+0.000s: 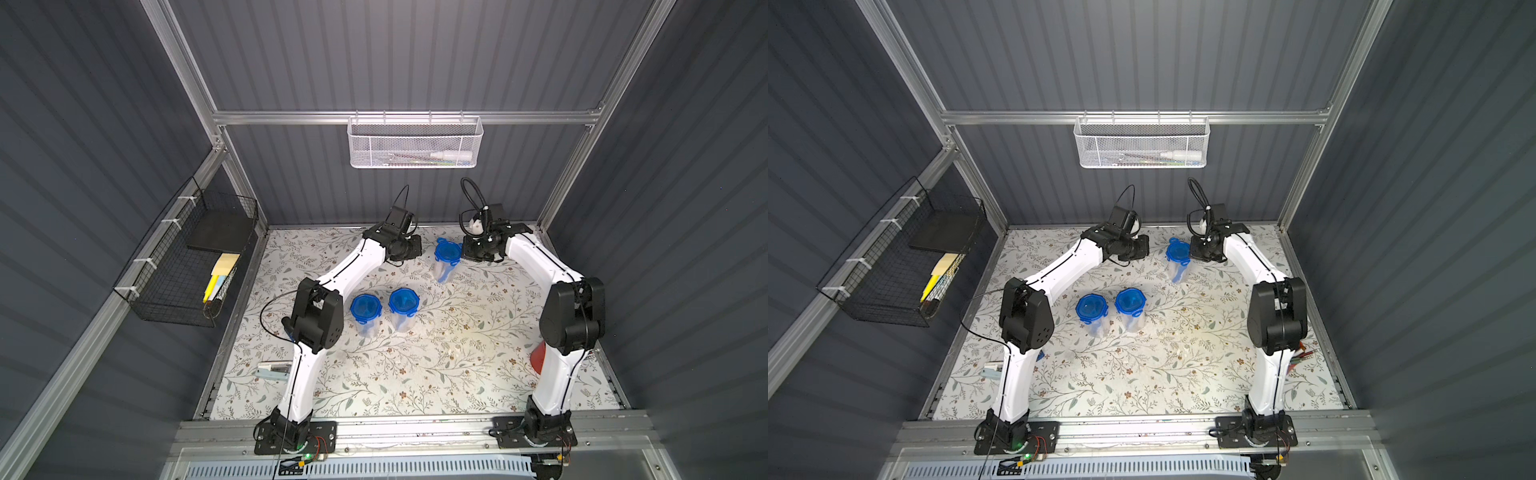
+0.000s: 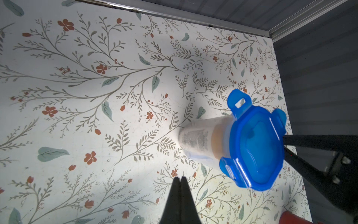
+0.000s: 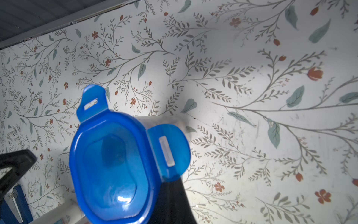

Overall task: Take out toiletry kits
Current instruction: Adjust the container at the center of the board.

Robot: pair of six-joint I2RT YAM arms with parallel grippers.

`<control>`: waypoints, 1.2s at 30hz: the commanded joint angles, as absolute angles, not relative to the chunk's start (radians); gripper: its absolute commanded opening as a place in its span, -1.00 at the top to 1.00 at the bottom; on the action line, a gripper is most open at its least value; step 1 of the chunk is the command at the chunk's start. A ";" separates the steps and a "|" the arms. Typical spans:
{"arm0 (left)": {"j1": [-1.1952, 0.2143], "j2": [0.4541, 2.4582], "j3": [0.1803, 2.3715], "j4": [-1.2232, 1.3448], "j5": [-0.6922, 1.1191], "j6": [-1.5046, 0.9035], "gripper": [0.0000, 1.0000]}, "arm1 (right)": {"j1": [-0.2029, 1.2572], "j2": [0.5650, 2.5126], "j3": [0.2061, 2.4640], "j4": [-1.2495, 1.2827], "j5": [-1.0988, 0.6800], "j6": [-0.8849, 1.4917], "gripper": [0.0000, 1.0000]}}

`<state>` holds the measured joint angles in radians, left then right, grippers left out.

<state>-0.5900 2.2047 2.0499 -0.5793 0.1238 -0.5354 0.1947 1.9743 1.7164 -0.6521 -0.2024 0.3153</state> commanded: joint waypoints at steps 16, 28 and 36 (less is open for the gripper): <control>-0.615 2.211 2.127 -0.581 0.174 -0.526 1.00 | 0.176 2.020 1.792 -0.468 -0.184 0.285 1.00; -0.707 2.361 2.430 -0.668 0.205 -0.492 1.00 | 0.091 1.852 1.557 -0.353 -0.341 0.387 1.00; -0.707 2.409 2.420 -0.627 0.245 -0.517 1.00 | 0.015 1.730 1.237 -0.007 -0.729 0.583 0.85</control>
